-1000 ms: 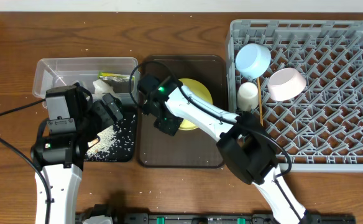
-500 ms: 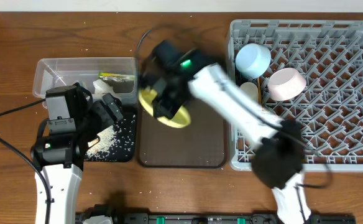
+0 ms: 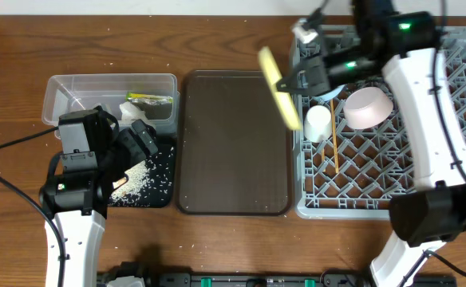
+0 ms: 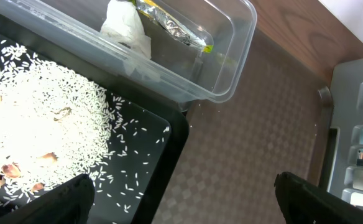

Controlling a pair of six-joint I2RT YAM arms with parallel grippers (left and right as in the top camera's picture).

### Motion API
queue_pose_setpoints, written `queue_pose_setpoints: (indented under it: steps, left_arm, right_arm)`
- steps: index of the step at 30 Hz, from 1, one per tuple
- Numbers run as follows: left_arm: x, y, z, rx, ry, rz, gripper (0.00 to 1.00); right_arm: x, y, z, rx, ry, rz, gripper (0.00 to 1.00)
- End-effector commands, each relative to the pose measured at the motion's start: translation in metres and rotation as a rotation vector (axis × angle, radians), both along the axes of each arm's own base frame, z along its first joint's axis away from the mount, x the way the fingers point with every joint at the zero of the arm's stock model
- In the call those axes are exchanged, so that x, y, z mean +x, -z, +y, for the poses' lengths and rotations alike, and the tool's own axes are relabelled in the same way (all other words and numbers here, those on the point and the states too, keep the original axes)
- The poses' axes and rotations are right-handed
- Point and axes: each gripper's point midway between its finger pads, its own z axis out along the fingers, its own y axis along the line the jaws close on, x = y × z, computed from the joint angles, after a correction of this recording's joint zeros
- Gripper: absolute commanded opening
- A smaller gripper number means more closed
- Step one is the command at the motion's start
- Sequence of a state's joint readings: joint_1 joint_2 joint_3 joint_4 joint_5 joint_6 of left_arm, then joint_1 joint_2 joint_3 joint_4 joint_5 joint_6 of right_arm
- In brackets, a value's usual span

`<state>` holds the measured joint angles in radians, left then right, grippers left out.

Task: Sort waste into correct bins and load items into the dishwasher rack
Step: 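Lift the yellow plate and carry it right into the dish rack, then lower the yellow plate into the rack and open the right gripper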

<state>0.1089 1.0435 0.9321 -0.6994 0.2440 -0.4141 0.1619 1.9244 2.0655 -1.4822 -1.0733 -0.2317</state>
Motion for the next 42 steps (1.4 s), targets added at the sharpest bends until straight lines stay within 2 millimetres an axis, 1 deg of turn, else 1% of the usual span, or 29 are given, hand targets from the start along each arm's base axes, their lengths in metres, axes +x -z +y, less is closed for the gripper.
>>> queue_pose_setpoints:
  steps: [1,7,13,15,18,23,30,35,42]
  left_arm:
    - [0.003,-0.008,0.002,0.012,0.004,-0.022,0.96]
    - [0.003,-0.008,0.002,0.012,0.004,-0.022,0.96]
    - [0.003,-0.008,0.002,0.012,0.004,-0.022,0.96]
    - [0.003,-0.008,0.002,0.012,0.004,-0.022,0.96]
    - [0.003,-0.008,0.002,0.012,0.004,-0.022,0.96]
    - [0.003,-0.008,0.002,0.012,0.004,-0.022,0.96]
    - [0.003,-0.008,0.002,0.012,0.004,-0.022,0.96]
    - [0.003,-0.008,0.002,0.012,0.004,-0.022,0.96]
    - [0.003,-0.008,0.002,0.012,0.004,-0.022,0.96]
  right_arm:
    - [0.010,-0.001,-0.027,0.060,0.052,0.018,0.01]
    - [0.025,-0.006,-0.077,0.148,0.177,0.056,0.01]
    - [0.024,-0.004,-0.106,0.235,0.236,0.081,0.01]
    - [0.025,0.001,-0.116,0.250,0.260,0.091,0.01]
    - [0.026,0.016,-0.128,0.253,0.288,0.101,0.01]
    - [0.024,0.044,-0.143,0.262,0.329,0.142,0.01]
    - [0.022,0.076,-0.162,0.302,0.395,0.179,0.01]
    - [0.019,0.093,-0.164,0.292,0.401,0.185,0.02]
    - [0.017,0.112,-0.169,0.187,0.387,0.171,0.06]
